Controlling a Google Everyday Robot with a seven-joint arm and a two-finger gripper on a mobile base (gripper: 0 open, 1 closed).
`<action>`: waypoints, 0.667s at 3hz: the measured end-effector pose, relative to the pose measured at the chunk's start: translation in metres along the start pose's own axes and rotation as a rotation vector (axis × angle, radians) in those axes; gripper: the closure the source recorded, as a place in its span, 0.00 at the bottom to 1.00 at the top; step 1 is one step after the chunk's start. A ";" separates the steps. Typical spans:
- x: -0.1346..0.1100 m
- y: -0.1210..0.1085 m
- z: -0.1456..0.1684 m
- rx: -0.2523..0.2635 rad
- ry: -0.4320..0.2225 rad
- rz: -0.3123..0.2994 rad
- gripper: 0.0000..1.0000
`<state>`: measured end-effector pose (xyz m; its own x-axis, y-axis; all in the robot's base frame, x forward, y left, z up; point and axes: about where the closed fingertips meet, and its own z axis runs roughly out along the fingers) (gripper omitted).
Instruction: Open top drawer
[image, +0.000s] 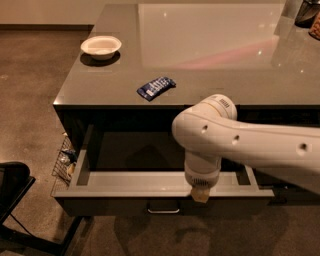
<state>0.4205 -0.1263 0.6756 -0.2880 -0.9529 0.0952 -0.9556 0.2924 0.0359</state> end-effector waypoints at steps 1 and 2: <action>0.002 0.009 -0.005 0.004 0.010 0.013 1.00; 0.003 0.009 -0.010 0.004 0.010 0.013 1.00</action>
Offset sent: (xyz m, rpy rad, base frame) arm -0.2386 0.0317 0.1183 -0.2240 -0.0340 -0.2390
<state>0.4115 -0.1252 0.6863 -0.3000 -0.9481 0.1057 -0.9519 0.3047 0.0310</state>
